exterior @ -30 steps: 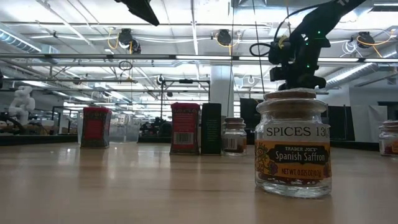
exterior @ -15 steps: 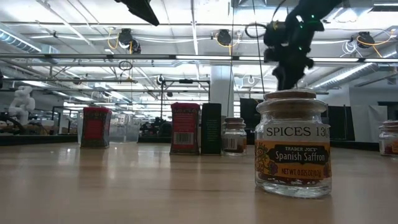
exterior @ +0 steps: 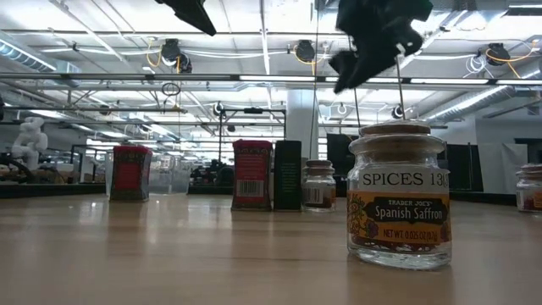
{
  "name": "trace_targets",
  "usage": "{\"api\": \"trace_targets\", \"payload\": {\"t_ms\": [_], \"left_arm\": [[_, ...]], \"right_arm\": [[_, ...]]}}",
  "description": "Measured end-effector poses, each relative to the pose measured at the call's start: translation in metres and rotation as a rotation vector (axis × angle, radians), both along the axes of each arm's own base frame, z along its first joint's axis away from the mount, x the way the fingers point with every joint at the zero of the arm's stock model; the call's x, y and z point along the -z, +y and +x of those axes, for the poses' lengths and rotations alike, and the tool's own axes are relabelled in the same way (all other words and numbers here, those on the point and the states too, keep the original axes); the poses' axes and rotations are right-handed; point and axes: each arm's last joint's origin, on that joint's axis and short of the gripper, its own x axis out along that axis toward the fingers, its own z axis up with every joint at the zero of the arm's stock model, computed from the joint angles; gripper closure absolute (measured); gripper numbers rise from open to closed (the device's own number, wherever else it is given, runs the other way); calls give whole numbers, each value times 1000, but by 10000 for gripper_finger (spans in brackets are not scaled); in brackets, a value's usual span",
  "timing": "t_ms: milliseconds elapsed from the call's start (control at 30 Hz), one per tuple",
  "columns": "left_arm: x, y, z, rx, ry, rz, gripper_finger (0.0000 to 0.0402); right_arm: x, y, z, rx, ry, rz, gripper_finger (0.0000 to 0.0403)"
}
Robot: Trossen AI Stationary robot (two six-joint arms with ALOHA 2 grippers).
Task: Sort spices by type
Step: Put the green seasoning can into the black bin
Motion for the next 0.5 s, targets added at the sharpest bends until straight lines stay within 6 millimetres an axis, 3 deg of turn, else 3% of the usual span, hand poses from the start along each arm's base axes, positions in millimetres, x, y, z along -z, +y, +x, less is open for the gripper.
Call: {"api": "trace_targets", "payload": {"t_ms": [233,500], "left_arm": [[0,-1,0,9,-1,-21,135],[0,-1,0,-3,-4,-45,135]], "right_arm": [[-7,35,26,-216,-181,-125,234],[13,55,57,-391,-237,-221,234]]}}
